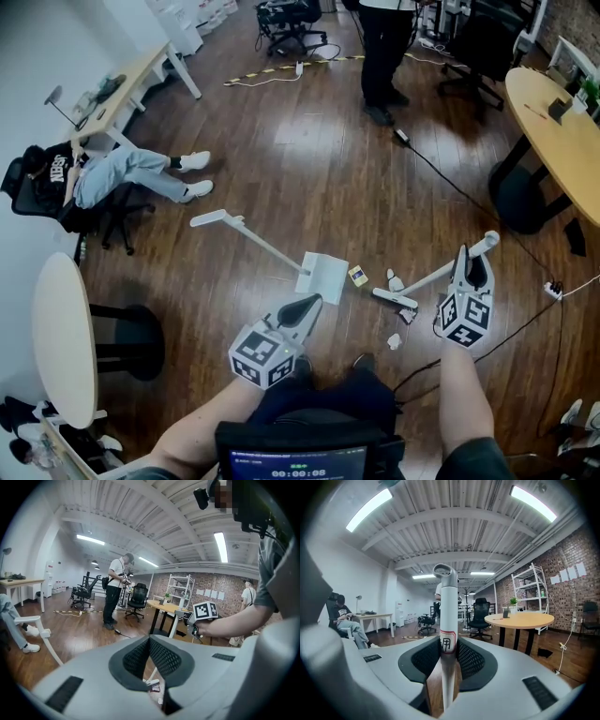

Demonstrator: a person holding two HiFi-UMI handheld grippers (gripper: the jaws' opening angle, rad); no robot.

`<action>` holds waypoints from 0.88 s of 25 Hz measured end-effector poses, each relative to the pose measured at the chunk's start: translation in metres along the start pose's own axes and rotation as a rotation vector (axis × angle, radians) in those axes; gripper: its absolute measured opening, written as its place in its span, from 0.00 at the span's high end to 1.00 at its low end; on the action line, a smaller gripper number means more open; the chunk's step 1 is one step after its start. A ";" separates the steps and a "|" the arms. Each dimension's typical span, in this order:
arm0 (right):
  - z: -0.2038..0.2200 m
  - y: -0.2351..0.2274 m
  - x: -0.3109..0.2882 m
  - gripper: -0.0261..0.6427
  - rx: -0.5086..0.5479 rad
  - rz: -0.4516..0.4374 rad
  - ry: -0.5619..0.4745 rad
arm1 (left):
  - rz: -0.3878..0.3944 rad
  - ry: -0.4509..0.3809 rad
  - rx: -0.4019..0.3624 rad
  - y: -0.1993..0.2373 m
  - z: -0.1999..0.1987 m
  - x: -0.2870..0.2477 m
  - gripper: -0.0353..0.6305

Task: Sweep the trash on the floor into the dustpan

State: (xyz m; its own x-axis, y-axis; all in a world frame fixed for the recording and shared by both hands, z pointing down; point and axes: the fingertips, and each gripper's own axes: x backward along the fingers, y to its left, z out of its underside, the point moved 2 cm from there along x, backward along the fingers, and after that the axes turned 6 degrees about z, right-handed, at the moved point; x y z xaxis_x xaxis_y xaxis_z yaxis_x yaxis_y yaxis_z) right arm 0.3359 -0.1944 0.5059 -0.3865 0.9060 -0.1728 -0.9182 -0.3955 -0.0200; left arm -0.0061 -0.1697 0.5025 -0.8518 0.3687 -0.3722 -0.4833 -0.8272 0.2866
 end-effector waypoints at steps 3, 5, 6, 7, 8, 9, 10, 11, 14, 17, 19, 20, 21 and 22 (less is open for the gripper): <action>-0.015 -0.021 -0.014 0.77 0.023 -0.013 -0.011 | -0.014 -0.009 0.007 -0.008 -0.006 -0.017 0.93; -0.022 -0.028 -0.022 0.77 0.047 -0.023 -0.012 | -0.012 -0.002 -0.004 -0.010 -0.007 -0.029 0.93; -0.024 -0.030 -0.026 0.77 0.062 -0.029 -0.014 | -0.012 0.000 -0.010 -0.009 -0.007 -0.036 0.93; -0.025 -0.031 -0.030 0.77 0.078 -0.036 -0.018 | -0.013 -0.001 -0.012 -0.005 -0.009 -0.043 0.93; -0.025 -0.031 -0.034 0.77 0.092 -0.043 -0.022 | -0.015 -0.004 -0.012 0.001 -0.010 -0.052 0.93; -0.024 -0.031 -0.039 0.77 0.103 -0.047 -0.025 | -0.015 -0.007 -0.010 0.008 -0.011 -0.060 0.93; -0.021 -0.031 -0.043 0.77 0.111 -0.048 -0.027 | -0.012 -0.011 -0.010 0.015 -0.013 -0.068 0.93; -0.019 -0.030 -0.048 0.77 0.116 -0.049 -0.029 | -0.007 -0.017 -0.009 0.022 -0.016 -0.075 0.93; -0.015 -0.027 -0.063 0.77 0.135 -0.042 -0.025 | 0.011 -0.039 0.005 0.044 -0.023 -0.088 0.93; -0.013 -0.025 -0.078 0.77 0.151 -0.026 -0.026 | 0.036 -0.023 -0.004 0.064 -0.028 -0.095 0.93; -0.011 -0.015 -0.098 0.77 0.175 -0.053 -0.028 | 0.037 -0.009 0.004 0.079 -0.026 -0.093 0.93; -0.008 -0.007 -0.109 0.77 0.194 -0.081 -0.029 | 0.037 0.002 0.007 0.085 -0.024 -0.092 0.93; -0.005 0.001 -0.119 0.77 0.215 -0.112 -0.031 | 0.037 0.015 0.007 0.091 -0.021 -0.090 0.93; -0.002 0.009 -0.127 0.77 0.232 -0.139 -0.034 | 0.036 0.027 0.004 0.098 -0.019 -0.089 0.93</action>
State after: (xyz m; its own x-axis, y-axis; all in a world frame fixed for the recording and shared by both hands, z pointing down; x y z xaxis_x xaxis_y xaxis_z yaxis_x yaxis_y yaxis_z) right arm 0.3772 -0.3135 0.5254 -0.2546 0.9553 -0.1505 -0.9563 -0.2255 0.1862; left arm 0.0262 -0.2912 0.5470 -0.8631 0.3270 -0.3849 -0.4530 -0.8383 0.3035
